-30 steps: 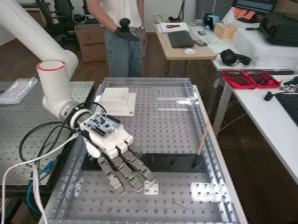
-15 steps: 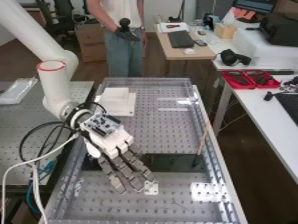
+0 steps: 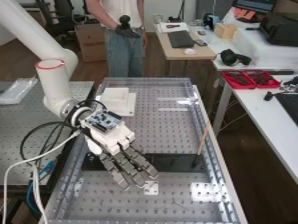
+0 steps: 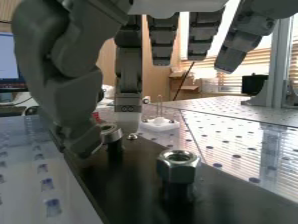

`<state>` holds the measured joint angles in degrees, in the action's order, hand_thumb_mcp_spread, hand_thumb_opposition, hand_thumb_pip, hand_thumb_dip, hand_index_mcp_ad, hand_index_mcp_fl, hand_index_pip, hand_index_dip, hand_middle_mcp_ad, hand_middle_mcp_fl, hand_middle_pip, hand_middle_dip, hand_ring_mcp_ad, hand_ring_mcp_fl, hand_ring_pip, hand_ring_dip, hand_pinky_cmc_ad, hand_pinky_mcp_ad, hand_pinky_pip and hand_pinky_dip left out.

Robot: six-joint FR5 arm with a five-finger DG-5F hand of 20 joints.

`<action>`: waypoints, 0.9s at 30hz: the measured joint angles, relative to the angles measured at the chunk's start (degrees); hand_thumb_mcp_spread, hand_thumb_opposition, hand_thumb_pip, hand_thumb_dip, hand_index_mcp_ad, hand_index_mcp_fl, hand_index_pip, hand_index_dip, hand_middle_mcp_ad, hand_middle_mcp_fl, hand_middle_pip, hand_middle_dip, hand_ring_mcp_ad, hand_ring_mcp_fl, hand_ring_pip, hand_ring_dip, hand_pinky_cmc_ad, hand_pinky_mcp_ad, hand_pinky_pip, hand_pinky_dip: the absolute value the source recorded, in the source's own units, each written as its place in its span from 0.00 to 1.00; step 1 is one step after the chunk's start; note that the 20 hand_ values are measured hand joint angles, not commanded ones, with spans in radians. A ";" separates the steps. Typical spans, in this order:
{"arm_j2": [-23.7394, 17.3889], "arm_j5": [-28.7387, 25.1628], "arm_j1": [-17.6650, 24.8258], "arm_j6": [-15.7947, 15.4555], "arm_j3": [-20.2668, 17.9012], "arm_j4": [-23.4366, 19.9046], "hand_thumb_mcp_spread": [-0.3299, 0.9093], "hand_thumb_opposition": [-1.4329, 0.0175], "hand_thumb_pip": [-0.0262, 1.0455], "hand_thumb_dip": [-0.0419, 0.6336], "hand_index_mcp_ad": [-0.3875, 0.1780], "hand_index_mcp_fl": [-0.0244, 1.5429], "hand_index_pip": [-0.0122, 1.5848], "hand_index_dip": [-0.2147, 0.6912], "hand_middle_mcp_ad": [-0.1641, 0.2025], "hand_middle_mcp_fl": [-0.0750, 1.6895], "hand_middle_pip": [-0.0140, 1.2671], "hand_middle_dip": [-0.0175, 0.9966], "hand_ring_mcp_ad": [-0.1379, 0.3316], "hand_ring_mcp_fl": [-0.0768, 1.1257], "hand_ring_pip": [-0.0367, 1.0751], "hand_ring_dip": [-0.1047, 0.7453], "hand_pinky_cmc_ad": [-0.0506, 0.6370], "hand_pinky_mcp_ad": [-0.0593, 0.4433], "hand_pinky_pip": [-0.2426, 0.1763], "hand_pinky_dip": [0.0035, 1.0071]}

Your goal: Grab the bearing and place it in the white container

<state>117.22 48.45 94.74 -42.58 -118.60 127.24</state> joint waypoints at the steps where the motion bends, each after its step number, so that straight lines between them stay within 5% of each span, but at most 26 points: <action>1: -0.15 0.10 -0.06 -0.09 -0.04 -0.05 0.57 0.38 0.53 0.46 0.63 0.28 0.96 0.25 0.65 0.06 0.10 0.17 0.64 0.06 0.10 0.20 0.55 0.54 0.33 0.30; 15: -5.59 3.47 -0.22 -2.38 -0.69 0.55 0.57 0.38 0.53 0.46 0.63 0.28 0.96 0.25 0.65 0.06 0.10 0.17 0.64 0.06 0.11 0.20 0.55 0.54 0.37 0.30; 27: -16.04 9.04 4.38 -1.91 -1.33 12.85 0.57 0.39 0.54 0.46 0.63 0.28 0.95 0.25 0.65 0.06 0.10 0.17 0.62 0.06 0.11 0.20 0.55 0.55 0.36 0.29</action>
<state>101.17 57.49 99.12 -44.49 -119.92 140.09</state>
